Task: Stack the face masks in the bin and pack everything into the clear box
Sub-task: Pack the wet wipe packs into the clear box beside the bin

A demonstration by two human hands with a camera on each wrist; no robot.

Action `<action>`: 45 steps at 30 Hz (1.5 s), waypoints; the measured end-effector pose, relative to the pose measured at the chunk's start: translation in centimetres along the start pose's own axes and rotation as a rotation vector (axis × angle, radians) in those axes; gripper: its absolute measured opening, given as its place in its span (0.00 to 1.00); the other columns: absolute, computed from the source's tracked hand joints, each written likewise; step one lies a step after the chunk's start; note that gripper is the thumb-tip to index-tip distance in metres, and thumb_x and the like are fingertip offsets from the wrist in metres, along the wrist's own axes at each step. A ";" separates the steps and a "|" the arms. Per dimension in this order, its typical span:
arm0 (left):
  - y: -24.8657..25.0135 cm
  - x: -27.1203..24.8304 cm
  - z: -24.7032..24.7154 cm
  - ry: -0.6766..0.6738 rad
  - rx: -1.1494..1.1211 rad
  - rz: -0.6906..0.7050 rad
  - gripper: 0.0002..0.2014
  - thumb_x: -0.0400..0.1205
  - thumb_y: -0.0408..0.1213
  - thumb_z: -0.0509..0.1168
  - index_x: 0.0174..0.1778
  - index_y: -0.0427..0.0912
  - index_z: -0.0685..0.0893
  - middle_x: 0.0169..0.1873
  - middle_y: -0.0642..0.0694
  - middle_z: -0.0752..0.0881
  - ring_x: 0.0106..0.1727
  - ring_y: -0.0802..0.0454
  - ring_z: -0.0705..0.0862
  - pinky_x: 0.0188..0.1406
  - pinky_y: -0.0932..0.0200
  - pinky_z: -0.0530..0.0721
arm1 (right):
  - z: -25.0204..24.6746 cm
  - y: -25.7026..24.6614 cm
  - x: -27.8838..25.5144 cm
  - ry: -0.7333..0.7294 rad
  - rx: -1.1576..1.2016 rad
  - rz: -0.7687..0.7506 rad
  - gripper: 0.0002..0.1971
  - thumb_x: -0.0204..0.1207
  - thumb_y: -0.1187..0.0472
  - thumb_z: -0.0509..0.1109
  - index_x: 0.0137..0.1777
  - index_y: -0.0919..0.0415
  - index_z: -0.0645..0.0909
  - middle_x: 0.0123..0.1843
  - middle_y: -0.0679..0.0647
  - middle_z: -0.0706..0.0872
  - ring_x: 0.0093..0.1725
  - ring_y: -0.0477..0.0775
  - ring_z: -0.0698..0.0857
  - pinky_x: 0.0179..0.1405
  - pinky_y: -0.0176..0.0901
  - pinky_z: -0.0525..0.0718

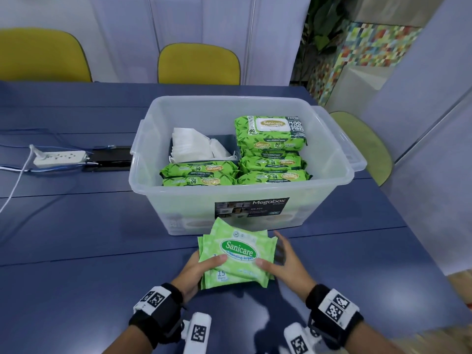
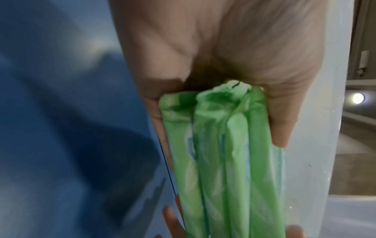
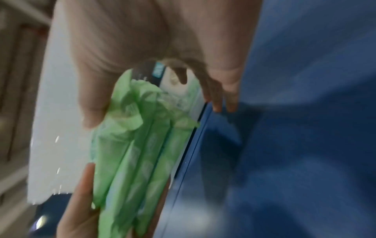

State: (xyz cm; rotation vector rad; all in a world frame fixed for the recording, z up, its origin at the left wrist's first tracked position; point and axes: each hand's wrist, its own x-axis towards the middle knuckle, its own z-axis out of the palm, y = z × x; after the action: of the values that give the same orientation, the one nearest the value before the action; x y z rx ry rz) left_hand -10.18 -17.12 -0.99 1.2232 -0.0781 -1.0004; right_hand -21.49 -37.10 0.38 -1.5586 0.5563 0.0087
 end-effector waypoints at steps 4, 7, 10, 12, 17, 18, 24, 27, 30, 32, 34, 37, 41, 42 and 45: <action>0.0 0.4 0.8 -0.109 0.014 0.000 0.42 0.56 0.43 0.85 0.64 0.30 0.79 0.58 0.32 0.86 0.58 0.35 0.86 0.52 0.48 0.87 | 0.7 1.4 -0.7 -0.181 0.217 0.074 0.44 0.49 0.60 0.88 0.68 0.65 0.75 0.62 0.60 0.88 0.60 0.57 0.87 0.52 0.45 0.87; 0.1 0.9 1.1 -0.183 0.148 0.028 0.38 0.62 0.41 0.82 0.66 0.32 0.77 0.60 0.35 0.86 0.61 0.37 0.85 0.57 0.48 0.85 | 0.1 1.9 -0.7 -0.121 0.152 0.017 0.33 0.51 0.70 0.86 0.59 0.66 0.81 0.51 0.57 0.91 0.50 0.56 0.90 0.41 0.40 0.86; 0.3 1.6 0.7 -0.156 0.328 0.102 0.44 0.57 0.46 0.85 0.69 0.41 0.76 0.61 0.44 0.87 0.63 0.45 0.85 0.60 0.53 0.83 | -0.6 3.4 -0.1 -0.017 0.103 -0.056 0.36 0.52 0.82 0.82 0.60 0.65 0.74 0.49 0.51 0.90 0.48 0.47 0.89 0.42 0.37 0.86; -0.1 2.0 0.6 -0.145 0.435 0.146 0.44 0.59 0.42 0.85 0.70 0.44 0.73 0.62 0.46 0.86 0.63 0.51 0.84 0.62 0.57 0.82 | -0.7 4.4 0.2 0.027 0.039 -0.109 0.37 0.52 0.80 0.84 0.59 0.64 0.70 0.49 0.47 0.88 0.50 0.43 0.87 0.48 0.37 0.85; -2.0 3.1 1.4 -0.190 0.545 0.200 0.50 0.68 0.17 0.74 0.77 0.45 0.50 0.68 0.51 0.74 0.63 0.72 0.79 0.61 0.72 0.76 | 0.3 5.3 0.8 0.068 -0.018 -0.129 0.40 0.48 0.62 0.84 0.60 0.56 0.67 0.53 0.50 0.81 0.48 0.36 0.84 0.48 0.35 0.83; -2.3 3.3 1.6 -0.201 0.568 0.205 0.53 0.68 0.16 0.74 0.77 0.45 0.45 0.68 0.53 0.72 0.63 0.75 0.77 0.63 0.73 0.74 | 0.3 5.4 1.0 0.061 -0.020 -0.133 0.43 0.47 0.61 0.84 0.62 0.56 0.65 0.55 0.50 0.80 0.50 0.35 0.84 0.49 0.35 0.83; -4.4 4.1 1.3 -0.153 0.715 0.271 0.51 0.62 0.25 0.73 0.74 0.49 0.49 0.70 0.55 0.67 0.69 0.77 0.69 0.70 0.75 0.66 | 0.2 5.8 1.3 0.008 -0.137 -0.135 0.41 0.49 0.67 0.81 0.63 0.55 0.64 0.55 0.50 0.79 0.51 0.31 0.81 0.52 0.31 0.81; -4.0 4.2 1.1 -0.056 0.736 0.297 0.37 0.61 0.30 0.78 0.62 0.53 0.67 0.59 0.56 0.80 0.59 0.69 0.80 0.58 0.67 0.79 | -0.1 5.5 1.2 0.052 -0.127 -0.108 0.32 0.50 0.61 0.82 0.53 0.56 0.70 0.47 0.47 0.83 0.44 0.35 0.81 0.45 0.36 0.83; -3.7 4.2 1.3 -0.022 0.715 0.304 0.32 0.60 0.32 0.82 0.56 0.46 0.73 0.51 0.53 0.86 0.49 0.64 0.84 0.48 0.66 0.82 | -0.7 5.6 1.2 0.057 -0.092 -0.099 0.30 0.51 0.68 0.82 0.53 0.59 0.73 0.45 0.48 0.84 0.42 0.42 0.82 0.41 0.37 0.83; -3.9 4.0 1.5 -0.016 0.707 0.298 0.33 0.60 0.31 0.82 0.57 0.42 0.73 0.51 0.51 0.85 0.48 0.65 0.84 0.48 0.68 0.81 | -0.8 5.9 1.3 0.047 -0.104 -0.096 0.31 0.54 0.76 0.81 0.53 0.55 0.73 0.46 0.48 0.83 0.44 0.43 0.82 0.41 0.32 0.83; -3.8 3.8 1.6 -0.031 0.711 0.270 0.34 0.58 0.33 0.82 0.57 0.41 0.73 0.52 0.51 0.85 0.49 0.66 0.84 0.49 0.70 0.80 | -0.9 5.9 1.2 0.035 -0.096 -0.093 0.31 0.54 0.78 0.82 0.53 0.55 0.73 0.46 0.48 0.83 0.43 0.40 0.82 0.42 0.30 0.82; -2.1 3.2 2.0 -0.062 0.785 0.243 0.34 0.54 0.45 0.82 0.53 0.47 0.74 0.47 0.56 0.88 0.48 0.62 0.86 0.48 0.61 0.83 | -1.6 4.5 0.6 -0.003 -0.115 -0.089 0.32 0.48 0.66 0.85 0.52 0.60 0.73 0.45 0.48 0.87 0.45 0.40 0.84 0.47 0.40 0.84; 2.8 0.8 4.0 -0.116 0.823 0.372 0.33 0.56 0.45 0.85 0.54 0.49 0.77 0.52 0.59 0.88 0.55 0.59 0.86 0.57 0.53 0.84 | -3.7 -0.1 -0.9 -0.067 -0.094 -0.179 0.35 0.50 0.74 0.84 0.56 0.66 0.72 0.50 0.43 0.89 0.49 0.40 0.85 0.50 0.37 0.83; 4.2 -0.2 4.7 -0.130 0.794 0.408 0.33 0.58 0.43 0.85 0.57 0.50 0.77 0.55 0.59 0.87 0.58 0.59 0.86 0.60 0.54 0.83 | -4.2 -2.0 -1.6 -0.091 -0.083 -0.210 0.36 0.50 0.76 0.84 0.58 0.67 0.71 0.53 0.43 0.89 0.52 0.42 0.86 0.52 0.37 0.84; 8.5 -3.6 7.1 -0.132 0.719 0.544 0.34 0.60 0.42 0.84 0.60 0.58 0.79 0.58 0.63 0.86 0.61 0.63 0.84 0.61 0.67 0.79 | -5.4 -7.7 -3.6 -0.174 -0.080 -0.299 0.39 0.52 0.82 0.81 0.66 0.73 0.69 0.61 0.47 0.88 0.60 0.47 0.86 0.57 0.39 0.84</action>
State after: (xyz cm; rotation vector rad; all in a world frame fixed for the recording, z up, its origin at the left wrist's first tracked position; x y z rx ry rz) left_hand -11.10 -20.05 10.25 1.6521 -0.8893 -0.5714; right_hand -23.74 -41.23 9.31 -1.6870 0.1843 -0.0612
